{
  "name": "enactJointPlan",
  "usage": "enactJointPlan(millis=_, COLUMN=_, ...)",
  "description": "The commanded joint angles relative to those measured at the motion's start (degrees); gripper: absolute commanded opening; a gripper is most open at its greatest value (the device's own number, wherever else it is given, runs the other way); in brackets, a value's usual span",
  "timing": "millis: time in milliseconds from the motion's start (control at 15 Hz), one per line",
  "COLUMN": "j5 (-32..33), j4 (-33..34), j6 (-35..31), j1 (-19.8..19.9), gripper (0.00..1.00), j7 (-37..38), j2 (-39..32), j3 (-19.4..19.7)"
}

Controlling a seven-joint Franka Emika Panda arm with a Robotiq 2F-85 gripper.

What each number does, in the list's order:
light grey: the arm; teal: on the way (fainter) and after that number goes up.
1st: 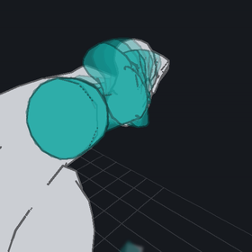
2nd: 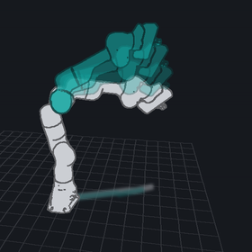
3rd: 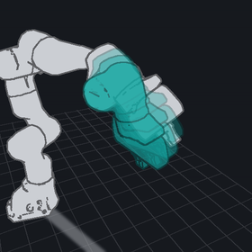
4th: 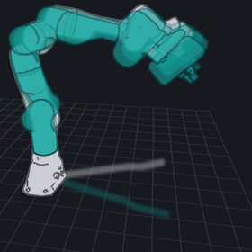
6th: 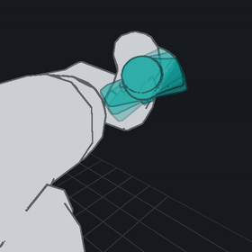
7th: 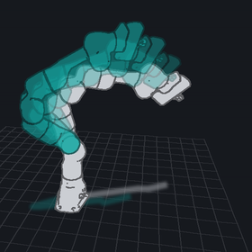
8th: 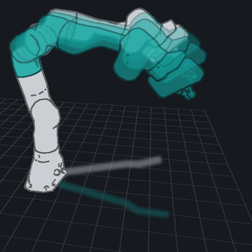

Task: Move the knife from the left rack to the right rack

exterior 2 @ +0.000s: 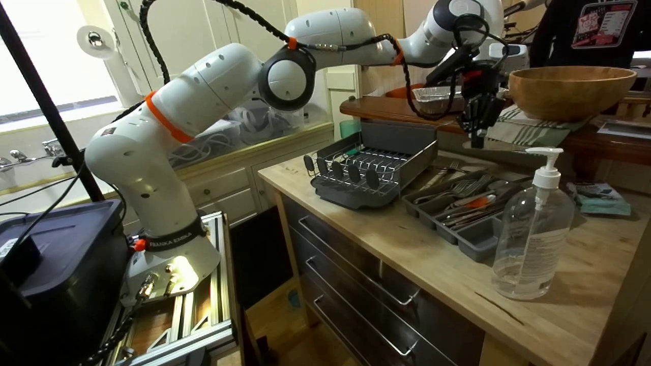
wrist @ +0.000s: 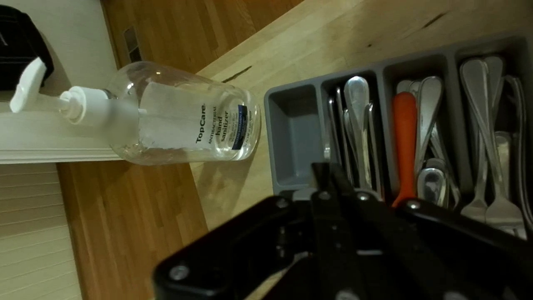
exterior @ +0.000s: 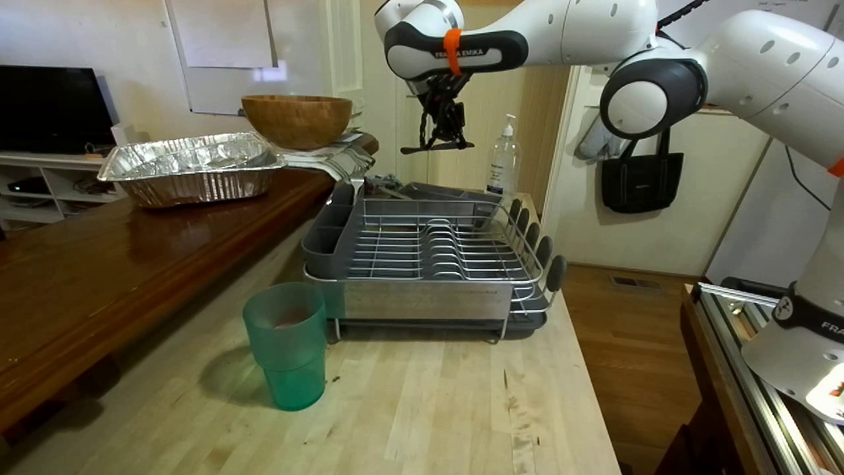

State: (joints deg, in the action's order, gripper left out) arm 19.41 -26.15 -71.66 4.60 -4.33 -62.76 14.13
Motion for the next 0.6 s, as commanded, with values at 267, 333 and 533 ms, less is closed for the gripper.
enactJointPlan(millis=267, j5=1.63, j4=2.11, j6=-12.73, j1=-0.58, gripper=0.01, j7=-3.35, j2=-4.77, j3=0.09)
enactJointPlan(millis=333, j5=0.68, j4=1.99, j6=-14.08, j1=-0.48, gripper=0.01, j7=-2.64, j2=-5.10, j3=-0.44)
enactJointPlan(millis=533, j5=-0.40, j4=1.31, j6=-15.21, j1=-0.93, gripper=0.01, j7=-2.11, j2=-6.09, j3=-1.38)
